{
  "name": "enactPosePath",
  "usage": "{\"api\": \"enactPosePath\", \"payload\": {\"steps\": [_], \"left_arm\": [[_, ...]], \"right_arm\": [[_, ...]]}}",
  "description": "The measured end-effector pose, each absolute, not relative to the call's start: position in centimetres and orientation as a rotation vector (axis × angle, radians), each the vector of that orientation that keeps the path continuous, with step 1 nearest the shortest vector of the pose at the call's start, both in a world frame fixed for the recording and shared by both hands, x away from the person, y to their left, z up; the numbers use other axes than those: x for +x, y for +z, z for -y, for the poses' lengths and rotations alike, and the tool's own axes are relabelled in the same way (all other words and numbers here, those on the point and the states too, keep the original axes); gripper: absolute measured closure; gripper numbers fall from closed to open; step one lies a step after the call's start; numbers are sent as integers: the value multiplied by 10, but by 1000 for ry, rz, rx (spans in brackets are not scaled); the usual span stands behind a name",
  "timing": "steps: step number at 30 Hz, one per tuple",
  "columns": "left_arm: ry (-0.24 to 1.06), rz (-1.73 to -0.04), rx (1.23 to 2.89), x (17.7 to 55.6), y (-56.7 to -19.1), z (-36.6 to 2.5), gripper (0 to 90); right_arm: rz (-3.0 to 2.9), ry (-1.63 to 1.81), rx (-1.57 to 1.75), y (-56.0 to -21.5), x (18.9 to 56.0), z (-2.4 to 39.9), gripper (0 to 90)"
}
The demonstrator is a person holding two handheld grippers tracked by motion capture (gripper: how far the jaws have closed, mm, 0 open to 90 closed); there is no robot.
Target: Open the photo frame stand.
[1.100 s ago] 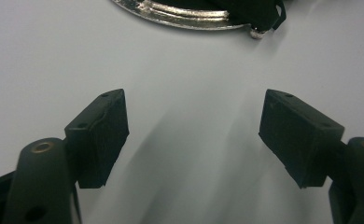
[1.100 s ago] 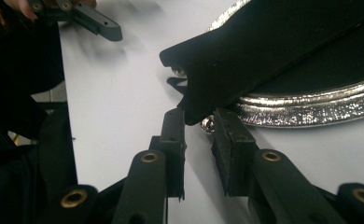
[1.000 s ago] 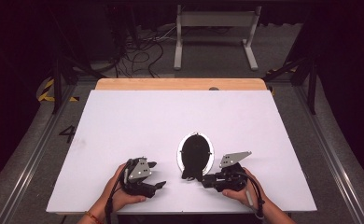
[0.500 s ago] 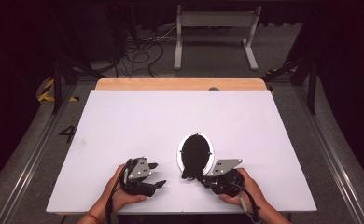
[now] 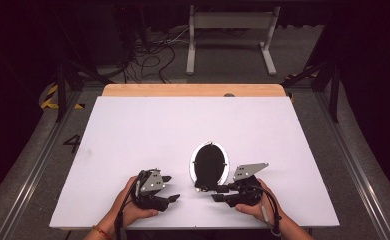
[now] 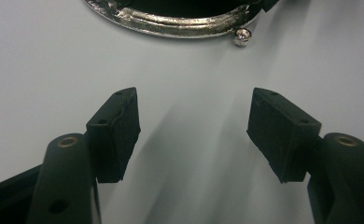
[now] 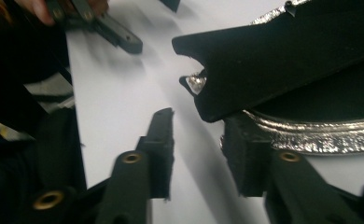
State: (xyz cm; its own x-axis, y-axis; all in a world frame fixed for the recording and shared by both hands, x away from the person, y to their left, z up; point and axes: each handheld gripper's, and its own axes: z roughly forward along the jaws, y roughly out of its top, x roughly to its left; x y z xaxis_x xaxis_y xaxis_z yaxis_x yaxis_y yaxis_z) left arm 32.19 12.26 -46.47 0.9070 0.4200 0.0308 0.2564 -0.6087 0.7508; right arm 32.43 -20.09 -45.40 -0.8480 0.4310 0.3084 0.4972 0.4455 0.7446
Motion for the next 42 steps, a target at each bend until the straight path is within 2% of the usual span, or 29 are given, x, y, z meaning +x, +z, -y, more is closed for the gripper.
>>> {"api": "enactPosePath", "payload": {"steps": [5, 9, 23, 28, 37, 42], "left_arm": [[255, -478, 2263, 321, -466, -122, 343], [255, -478, 2273, 322, -466, -121, 329], [246, -467, 2293, 322, -468, -119, 308], [237, -470, 2294, 322, -468, -118, 304], [239, -461, 2291, 323, -467, -117, 305], [136, -495, 2202, 331, -456, -117, 305]], "right_arm": [[2475, -1395, -877, -458, 331, 203, 524], [2341, -1414, -916, -463, 340, 207, 462], [2125, -1482, -1072, -471, 353, 218, 488], [2122, -1437, -1141, -473, 352, 213, 544], [2159, -1437, -1137, -472, 351, 212, 557], [2227, -1419, -1127, -470, 350, 210, 574]]}}
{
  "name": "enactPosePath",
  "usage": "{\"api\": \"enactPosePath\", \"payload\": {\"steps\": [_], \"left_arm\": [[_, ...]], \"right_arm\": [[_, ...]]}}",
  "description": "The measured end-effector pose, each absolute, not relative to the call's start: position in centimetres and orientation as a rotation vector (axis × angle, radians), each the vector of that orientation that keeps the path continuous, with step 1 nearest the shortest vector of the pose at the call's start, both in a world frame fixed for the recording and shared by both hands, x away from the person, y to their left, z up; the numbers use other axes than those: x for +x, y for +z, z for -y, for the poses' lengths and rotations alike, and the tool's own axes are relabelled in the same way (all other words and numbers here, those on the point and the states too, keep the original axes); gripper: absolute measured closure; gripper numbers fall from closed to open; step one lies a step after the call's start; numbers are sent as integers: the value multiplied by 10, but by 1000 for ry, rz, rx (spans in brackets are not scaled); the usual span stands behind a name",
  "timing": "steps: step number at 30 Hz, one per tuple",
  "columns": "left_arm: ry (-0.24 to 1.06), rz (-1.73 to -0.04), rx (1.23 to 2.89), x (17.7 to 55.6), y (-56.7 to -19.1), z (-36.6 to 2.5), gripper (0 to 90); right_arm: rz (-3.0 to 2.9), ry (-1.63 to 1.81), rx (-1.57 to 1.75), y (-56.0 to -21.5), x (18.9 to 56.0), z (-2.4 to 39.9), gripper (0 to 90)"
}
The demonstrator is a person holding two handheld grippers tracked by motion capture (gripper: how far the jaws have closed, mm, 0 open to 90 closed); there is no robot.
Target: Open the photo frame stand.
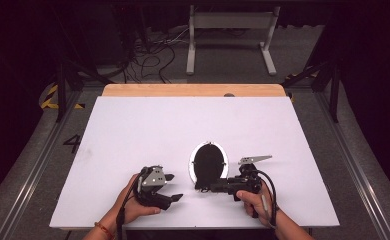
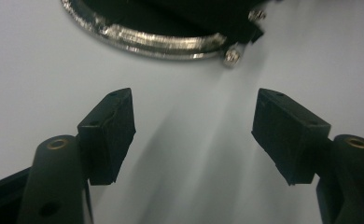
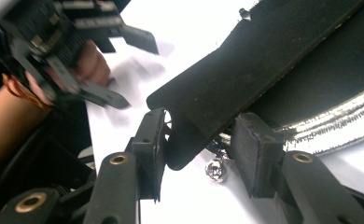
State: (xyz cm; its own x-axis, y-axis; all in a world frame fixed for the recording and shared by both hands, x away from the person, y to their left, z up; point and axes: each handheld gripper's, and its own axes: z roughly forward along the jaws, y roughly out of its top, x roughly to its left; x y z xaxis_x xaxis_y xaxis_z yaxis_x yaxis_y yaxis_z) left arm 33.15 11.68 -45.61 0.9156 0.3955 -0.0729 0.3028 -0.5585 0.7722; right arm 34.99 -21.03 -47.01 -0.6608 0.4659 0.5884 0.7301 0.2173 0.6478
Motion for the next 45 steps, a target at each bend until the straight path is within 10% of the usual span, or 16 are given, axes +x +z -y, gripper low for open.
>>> {"api": "enactPosePath", "payload": {"steps": [45], "left_arm": [[151, -489, 2240, 349, -460, -92, 326]], "right_arm": [[2065, -1470, -1211, -472, 362, 198, 514]]}}
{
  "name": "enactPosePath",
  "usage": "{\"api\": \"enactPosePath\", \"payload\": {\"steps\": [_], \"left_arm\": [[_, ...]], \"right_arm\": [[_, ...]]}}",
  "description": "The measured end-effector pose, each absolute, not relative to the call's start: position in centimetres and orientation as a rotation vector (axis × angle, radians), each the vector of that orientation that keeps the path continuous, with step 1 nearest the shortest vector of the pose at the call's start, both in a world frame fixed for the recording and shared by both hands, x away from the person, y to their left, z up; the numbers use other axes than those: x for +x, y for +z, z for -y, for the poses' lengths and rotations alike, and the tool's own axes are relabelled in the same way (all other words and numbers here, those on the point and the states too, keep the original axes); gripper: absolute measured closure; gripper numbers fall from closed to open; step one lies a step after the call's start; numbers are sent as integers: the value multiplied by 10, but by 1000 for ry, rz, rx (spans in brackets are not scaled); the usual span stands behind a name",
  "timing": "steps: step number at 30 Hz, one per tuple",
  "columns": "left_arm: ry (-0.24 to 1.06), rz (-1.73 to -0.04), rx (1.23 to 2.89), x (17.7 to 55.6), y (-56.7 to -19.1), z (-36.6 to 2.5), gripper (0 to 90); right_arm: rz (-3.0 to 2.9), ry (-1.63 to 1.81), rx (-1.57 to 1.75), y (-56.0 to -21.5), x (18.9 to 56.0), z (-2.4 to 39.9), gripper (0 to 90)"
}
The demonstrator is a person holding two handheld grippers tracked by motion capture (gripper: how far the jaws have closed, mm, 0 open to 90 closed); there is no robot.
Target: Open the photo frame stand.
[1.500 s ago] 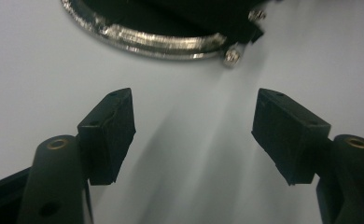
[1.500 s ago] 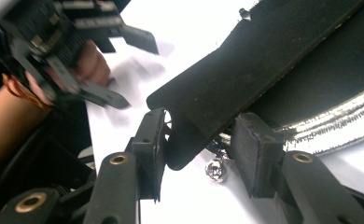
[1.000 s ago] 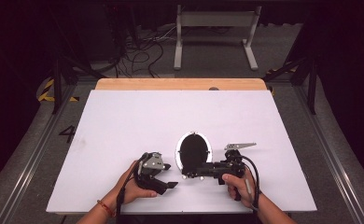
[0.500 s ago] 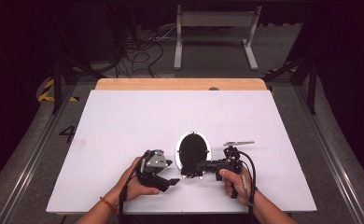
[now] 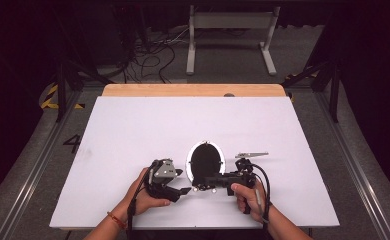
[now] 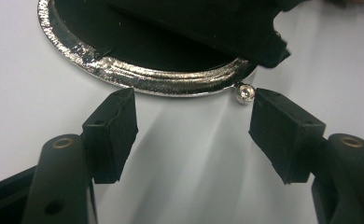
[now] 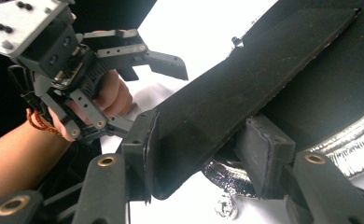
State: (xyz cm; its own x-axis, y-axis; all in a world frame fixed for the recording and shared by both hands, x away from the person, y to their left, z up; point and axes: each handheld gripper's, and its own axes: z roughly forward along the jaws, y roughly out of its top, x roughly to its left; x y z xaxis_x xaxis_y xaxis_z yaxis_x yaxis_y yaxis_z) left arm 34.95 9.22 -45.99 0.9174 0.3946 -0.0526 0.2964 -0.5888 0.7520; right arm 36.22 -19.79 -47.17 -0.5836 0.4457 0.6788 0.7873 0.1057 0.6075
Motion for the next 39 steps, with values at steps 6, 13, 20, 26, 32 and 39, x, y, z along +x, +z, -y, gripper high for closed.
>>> {"api": "enactPosePath", "payload": {"steps": [6, 13, 20, 26, 32, 39], "left_arm": [[146, -516, 2203, 353, -458, -98, 322], [141, -560, 2167, 359, -455, -101, 313], [140, -591, 2204, 370, -453, -98, 287], [86, -626, 2224, 382, -457, -92, 246], [59, -655, 2222, 388, -462, -90, 238], [5, -621, 2220, 392, -463, -89, 249]], "right_arm": [[2098, -1473, -1184, -472, 362, 197, 530], [2149, -1488, -1155, -470, 361, 196, 537], [2235, -1521, -1082, -467, 357, 193, 570], [2281, -1540, -1040, -466, 356, 192, 571], [2336, -1559, -995, -464, 353, 190, 571], [2424, -1583, -920, -459, 347, 187, 572]]}}
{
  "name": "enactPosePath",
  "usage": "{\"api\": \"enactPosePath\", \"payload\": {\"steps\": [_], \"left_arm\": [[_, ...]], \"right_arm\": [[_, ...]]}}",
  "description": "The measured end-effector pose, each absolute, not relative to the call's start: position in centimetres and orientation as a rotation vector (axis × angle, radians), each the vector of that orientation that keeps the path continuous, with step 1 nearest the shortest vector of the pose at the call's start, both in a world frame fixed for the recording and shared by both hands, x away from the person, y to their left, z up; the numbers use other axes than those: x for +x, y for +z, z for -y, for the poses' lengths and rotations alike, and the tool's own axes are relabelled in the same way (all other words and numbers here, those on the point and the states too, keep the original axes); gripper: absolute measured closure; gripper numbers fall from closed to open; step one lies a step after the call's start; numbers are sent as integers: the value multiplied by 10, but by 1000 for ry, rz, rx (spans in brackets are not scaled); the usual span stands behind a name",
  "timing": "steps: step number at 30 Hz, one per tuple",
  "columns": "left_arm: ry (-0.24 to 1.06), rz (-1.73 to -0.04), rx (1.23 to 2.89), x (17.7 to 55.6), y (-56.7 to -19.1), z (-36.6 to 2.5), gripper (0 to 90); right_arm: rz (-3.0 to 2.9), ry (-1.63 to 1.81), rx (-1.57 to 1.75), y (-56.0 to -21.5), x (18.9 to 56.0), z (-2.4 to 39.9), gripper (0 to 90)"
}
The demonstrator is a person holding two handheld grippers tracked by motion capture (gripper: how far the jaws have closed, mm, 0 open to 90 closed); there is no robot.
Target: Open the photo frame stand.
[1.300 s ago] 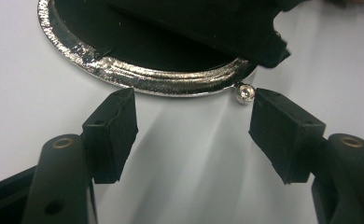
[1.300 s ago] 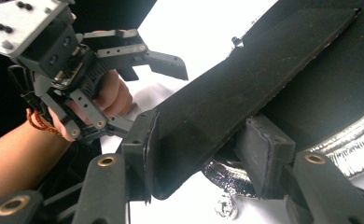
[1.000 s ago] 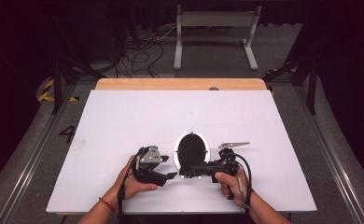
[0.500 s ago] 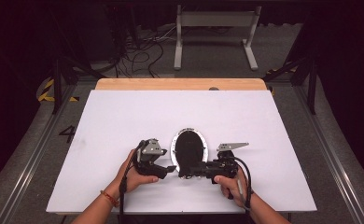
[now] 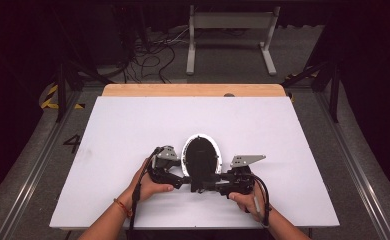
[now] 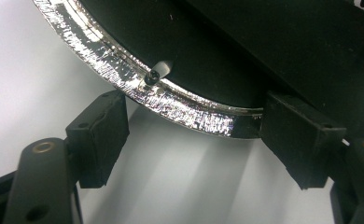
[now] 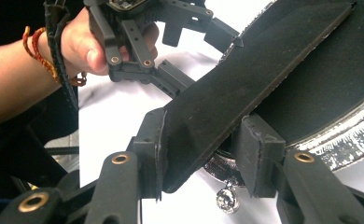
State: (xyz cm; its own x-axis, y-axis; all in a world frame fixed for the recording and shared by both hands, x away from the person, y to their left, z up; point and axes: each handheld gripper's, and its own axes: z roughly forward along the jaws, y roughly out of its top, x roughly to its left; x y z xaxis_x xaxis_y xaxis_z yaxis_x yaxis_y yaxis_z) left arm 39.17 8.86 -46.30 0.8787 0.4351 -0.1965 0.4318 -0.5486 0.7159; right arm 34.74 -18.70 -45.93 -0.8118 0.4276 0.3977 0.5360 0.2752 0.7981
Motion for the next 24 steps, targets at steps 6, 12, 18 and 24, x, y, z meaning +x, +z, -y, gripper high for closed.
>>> {"api": "enactPosePath", "payload": {"steps": [6, 12, 18, 24], "left_arm": [[-23, -597, 2190, 394, -462, -92, 306], [9, -598, 2145, 393, -458, -100, 396], [67, -595, 2125, 389, -453, -104, 462], [104, -573, 2109, 387, -448, -105, 525]], "right_arm": [[2458, -1605, -870, -459, 345, 187, 572], [2511, -1602, -826, -457, 343, 186, 573], [2589, -1605, -761, -453, 339, 184, 576], [2646, -1580, -727, -452, 338, 185, 580]]}}
